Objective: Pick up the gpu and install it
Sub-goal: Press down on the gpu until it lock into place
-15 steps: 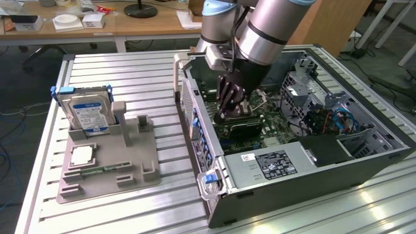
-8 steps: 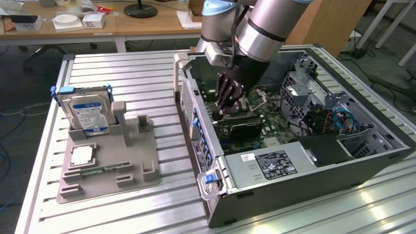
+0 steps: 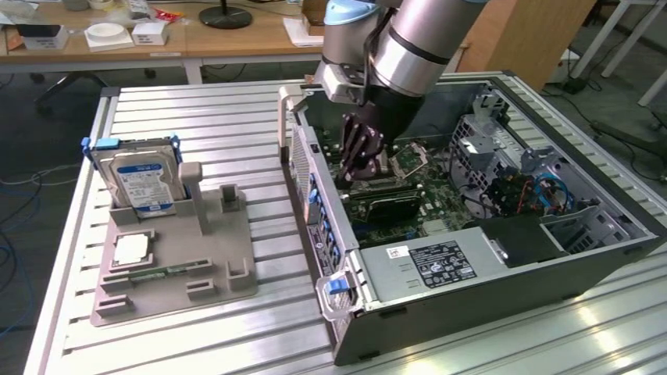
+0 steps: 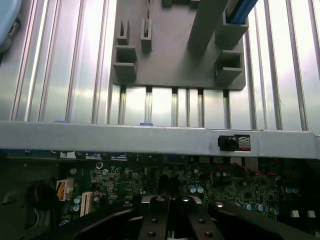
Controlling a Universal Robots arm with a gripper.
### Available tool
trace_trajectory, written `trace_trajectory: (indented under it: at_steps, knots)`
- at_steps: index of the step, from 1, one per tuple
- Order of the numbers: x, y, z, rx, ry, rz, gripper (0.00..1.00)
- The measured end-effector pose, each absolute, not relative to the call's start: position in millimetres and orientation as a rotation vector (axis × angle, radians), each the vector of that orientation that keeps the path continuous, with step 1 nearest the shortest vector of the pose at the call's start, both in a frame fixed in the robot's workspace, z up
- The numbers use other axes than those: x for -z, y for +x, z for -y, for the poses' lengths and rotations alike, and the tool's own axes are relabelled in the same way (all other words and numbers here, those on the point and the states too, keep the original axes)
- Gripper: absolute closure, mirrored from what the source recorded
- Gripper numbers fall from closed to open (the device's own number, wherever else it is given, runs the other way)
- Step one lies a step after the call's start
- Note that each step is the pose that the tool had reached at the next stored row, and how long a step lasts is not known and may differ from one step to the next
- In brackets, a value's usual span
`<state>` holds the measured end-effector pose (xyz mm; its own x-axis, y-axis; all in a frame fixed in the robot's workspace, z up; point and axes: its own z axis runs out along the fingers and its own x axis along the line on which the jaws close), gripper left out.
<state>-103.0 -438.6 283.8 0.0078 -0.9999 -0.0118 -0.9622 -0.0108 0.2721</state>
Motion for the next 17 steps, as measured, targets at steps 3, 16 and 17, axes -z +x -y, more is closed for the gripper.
trace_trajectory:
  at_steps: [3, 16, 17]
  knots:
    - [-283.6, -107.5, 437.8, 0.299, 2.088, 2.069, 0.9]
    - [-283.3, -109.4, 438.1, 0.299, 2.088, 2.068, 0.9]
    - [-283.3, -109.5, 439.0, 0.299, 2.088, 2.068, 0.9]
